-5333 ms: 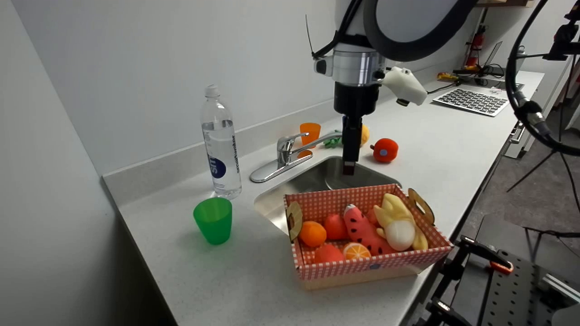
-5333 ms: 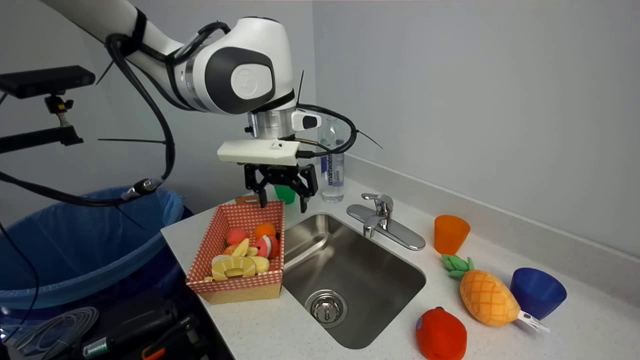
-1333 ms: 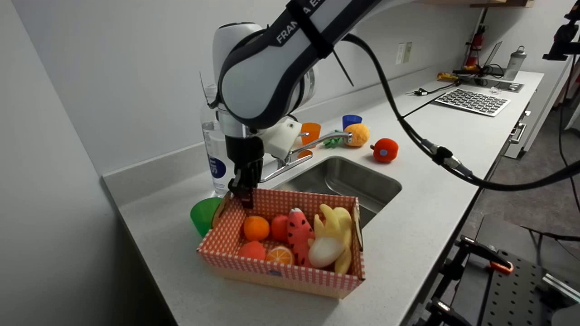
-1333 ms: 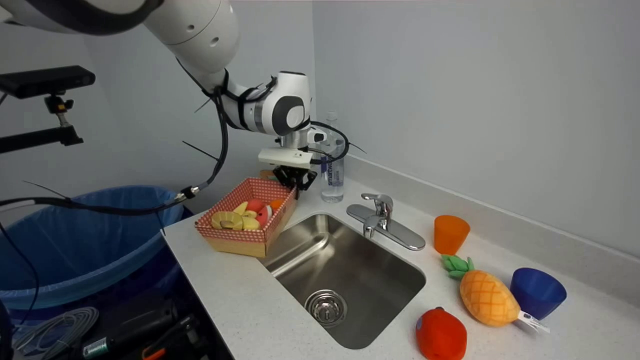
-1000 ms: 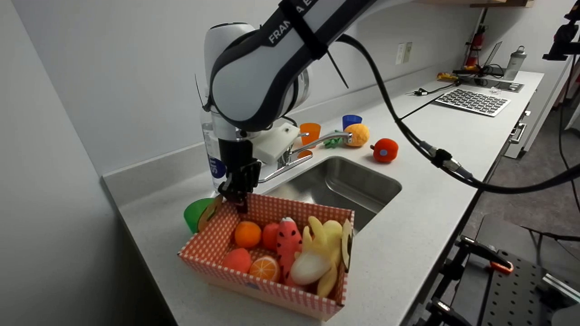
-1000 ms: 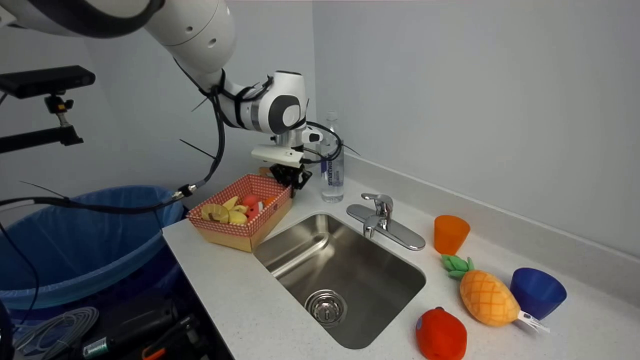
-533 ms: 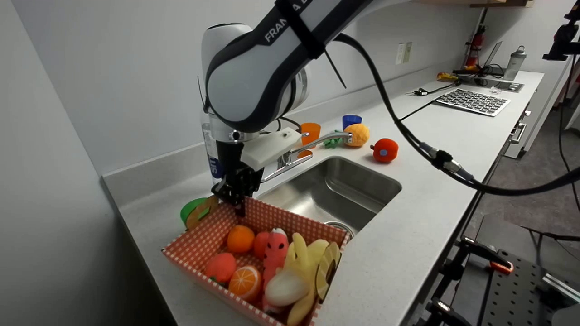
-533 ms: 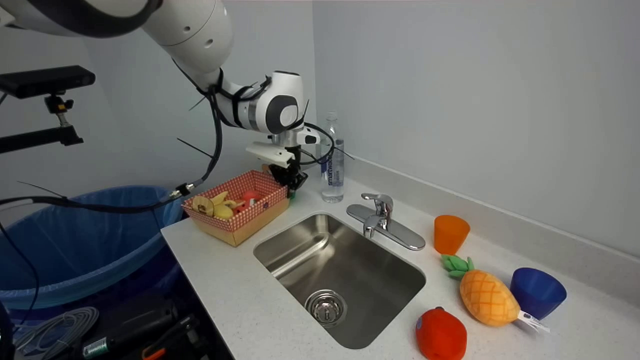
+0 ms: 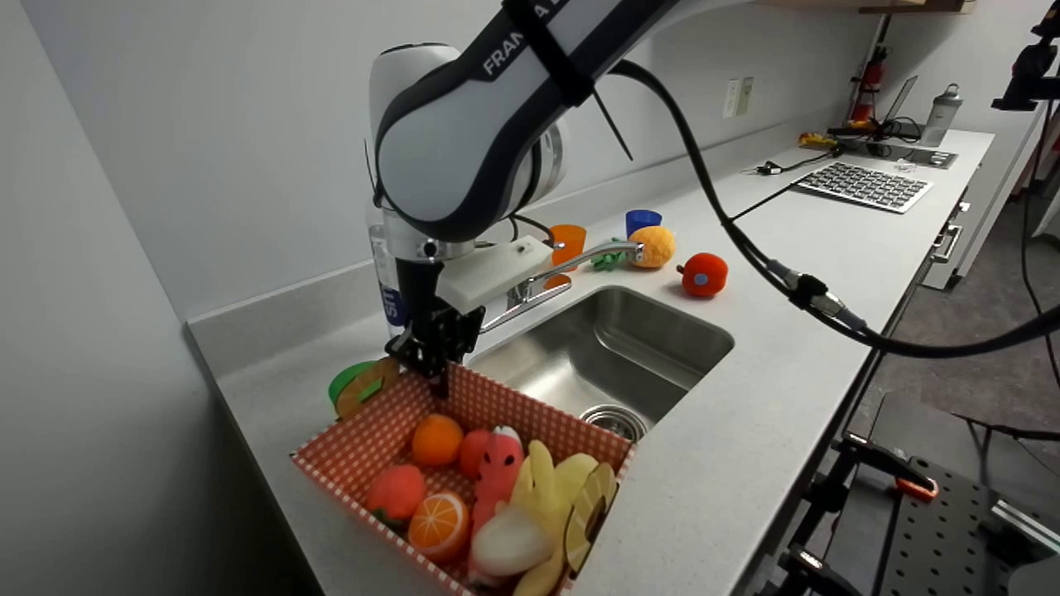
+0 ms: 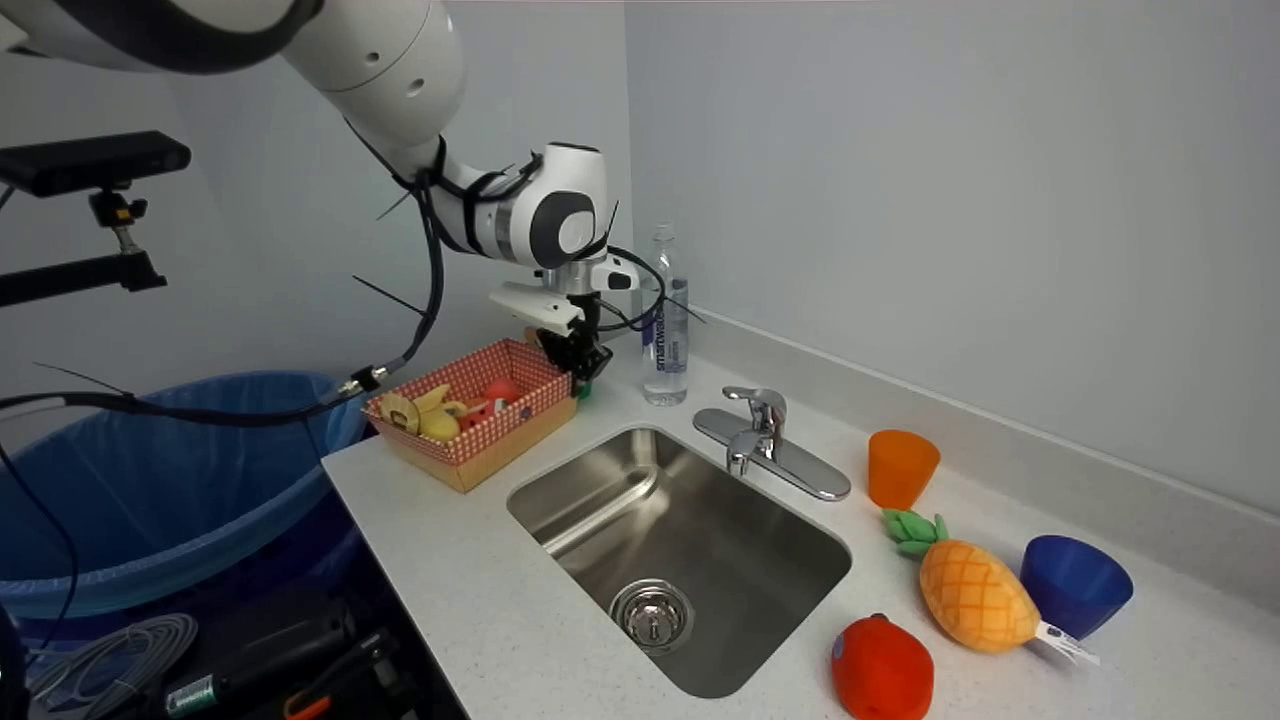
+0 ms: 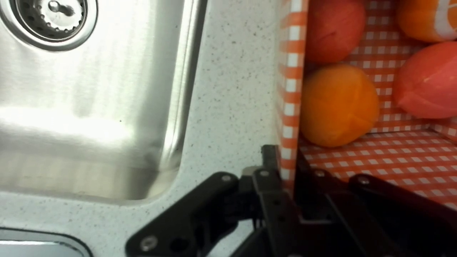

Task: Move the box to the left side of the counter

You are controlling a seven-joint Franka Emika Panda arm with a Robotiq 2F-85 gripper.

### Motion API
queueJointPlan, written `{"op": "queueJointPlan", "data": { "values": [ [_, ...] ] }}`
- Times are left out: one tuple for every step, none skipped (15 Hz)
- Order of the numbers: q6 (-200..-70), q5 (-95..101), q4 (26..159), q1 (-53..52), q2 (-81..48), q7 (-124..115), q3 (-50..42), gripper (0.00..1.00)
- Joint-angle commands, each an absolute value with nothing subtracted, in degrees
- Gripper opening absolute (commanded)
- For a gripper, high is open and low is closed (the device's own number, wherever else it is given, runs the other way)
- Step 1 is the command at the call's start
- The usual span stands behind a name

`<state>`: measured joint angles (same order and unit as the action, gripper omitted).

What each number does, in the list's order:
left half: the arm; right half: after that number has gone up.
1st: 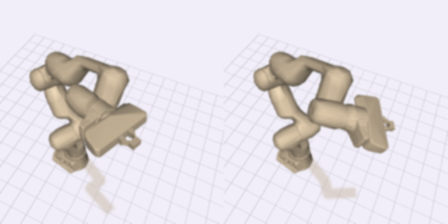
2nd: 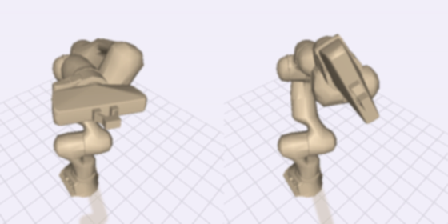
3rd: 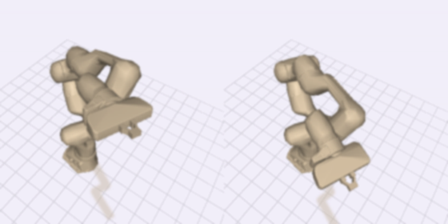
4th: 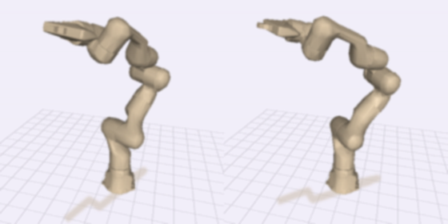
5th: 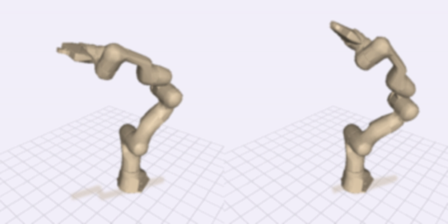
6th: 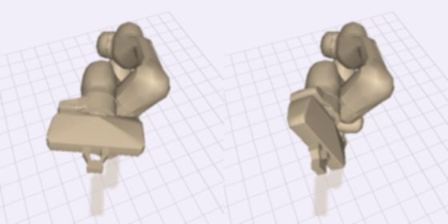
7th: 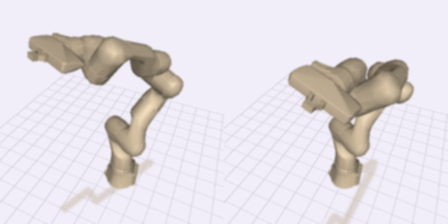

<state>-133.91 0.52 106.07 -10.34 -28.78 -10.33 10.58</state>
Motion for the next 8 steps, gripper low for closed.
{"op": "queueJointPlan", "data": {
  "values": [
    [-134.35, -0.88, 107.35, -12.4, -30.22, -11.64, 9.68, 0.03],
    [-134.42, -0.8, 107.44, -12.36, -30.12, -11.41, 9.67, 0.38],
    [-133.78, -0.85, 107.53, -11.98, -29.89, -9.89, 10.01, 0.39],
    [-134.23, -0.26, 108.15, -12.33, -29.86, -10.09, 9.77, 0.45],
    [-134.43, 0.39, 108.95, -12.5, -29.76, -8.85, 9.87, 0.53],
    [-134.53, 1.16, 109.69, -12.83, -29.6, -7.87, 9.81, 0.6],
    [-134.98, 2.15, 110.21, -13.07, -28.83, -6.94, 9.68, 0.69],
    [-135.06, 2.79, 110.6, -13.24, -28.33, -6.23, 9.6, 0.75]
  ]
}}
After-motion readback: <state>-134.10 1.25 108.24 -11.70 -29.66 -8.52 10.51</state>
